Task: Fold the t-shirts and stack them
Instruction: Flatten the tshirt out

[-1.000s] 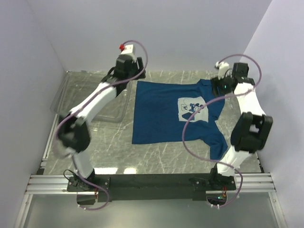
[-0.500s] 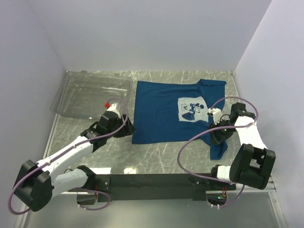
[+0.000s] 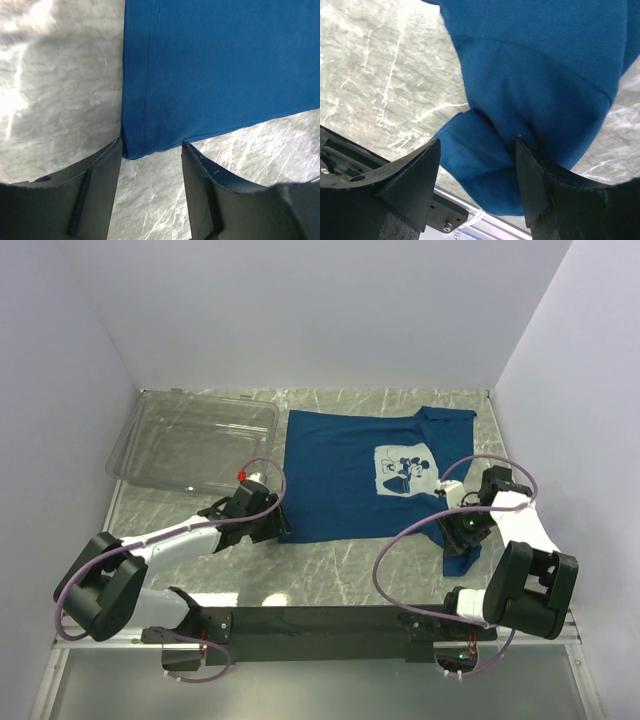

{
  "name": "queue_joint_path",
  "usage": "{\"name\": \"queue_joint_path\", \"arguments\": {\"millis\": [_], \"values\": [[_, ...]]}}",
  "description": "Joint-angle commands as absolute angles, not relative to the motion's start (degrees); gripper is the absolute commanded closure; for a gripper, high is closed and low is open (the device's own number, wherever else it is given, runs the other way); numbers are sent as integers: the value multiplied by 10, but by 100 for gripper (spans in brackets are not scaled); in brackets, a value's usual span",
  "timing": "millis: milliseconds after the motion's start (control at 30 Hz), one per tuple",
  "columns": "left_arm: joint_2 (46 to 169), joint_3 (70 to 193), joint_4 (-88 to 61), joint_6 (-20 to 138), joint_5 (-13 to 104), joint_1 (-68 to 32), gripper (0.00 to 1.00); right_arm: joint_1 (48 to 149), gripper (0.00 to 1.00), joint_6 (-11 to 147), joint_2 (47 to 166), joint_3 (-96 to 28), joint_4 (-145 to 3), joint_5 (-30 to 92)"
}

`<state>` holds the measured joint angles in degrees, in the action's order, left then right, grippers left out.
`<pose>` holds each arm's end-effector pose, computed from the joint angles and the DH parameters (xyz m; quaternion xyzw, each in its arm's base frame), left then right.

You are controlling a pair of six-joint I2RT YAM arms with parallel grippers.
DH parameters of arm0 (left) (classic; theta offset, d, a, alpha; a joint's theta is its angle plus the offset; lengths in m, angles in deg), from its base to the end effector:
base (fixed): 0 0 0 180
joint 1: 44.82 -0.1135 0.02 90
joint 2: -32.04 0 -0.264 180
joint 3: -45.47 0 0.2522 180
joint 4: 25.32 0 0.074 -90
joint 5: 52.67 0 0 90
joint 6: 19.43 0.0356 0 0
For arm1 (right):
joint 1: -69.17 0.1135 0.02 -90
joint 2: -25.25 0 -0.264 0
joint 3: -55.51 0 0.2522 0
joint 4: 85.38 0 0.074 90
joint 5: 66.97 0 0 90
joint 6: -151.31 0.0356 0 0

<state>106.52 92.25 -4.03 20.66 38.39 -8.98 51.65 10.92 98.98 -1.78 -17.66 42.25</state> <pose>0.1979 -0.1437 0.1679 -0.1115 0.9299 -0.2447 0.2508 0.1932 -0.0487 0.1885 -0.2868 0.9420 0.1102 0.1348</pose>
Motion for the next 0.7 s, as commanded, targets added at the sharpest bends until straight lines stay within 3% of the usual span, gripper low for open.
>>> {"name": "queue_joint_path", "arguments": {"millis": [0, 300, 400, 567, 600, 667], "values": [[1075, 925, -61, 194, 384, -77, 44, 516, 32, 119, 997, -16, -198, 404], [1109, 924, -72, 184, 375, -64, 49, 549, 39, 178, 1063, -26, -251, 374], [1118, 925, -81, 181, 376, -63, 57, 555, 47, 191, 1072, -26, -257, 366], [1115, 931, -84, 186, 375, -63, 83, 555, 94, 189, 1056, -69, -209, 385], [1113, 932, -83, 188, 375, -63, 90, 555, 97, 185, 1048, -80, -196, 391], [1101, 933, -78, 192, 372, -62, 92, 555, 100, 178, 1026, -105, -156, 410]]}}
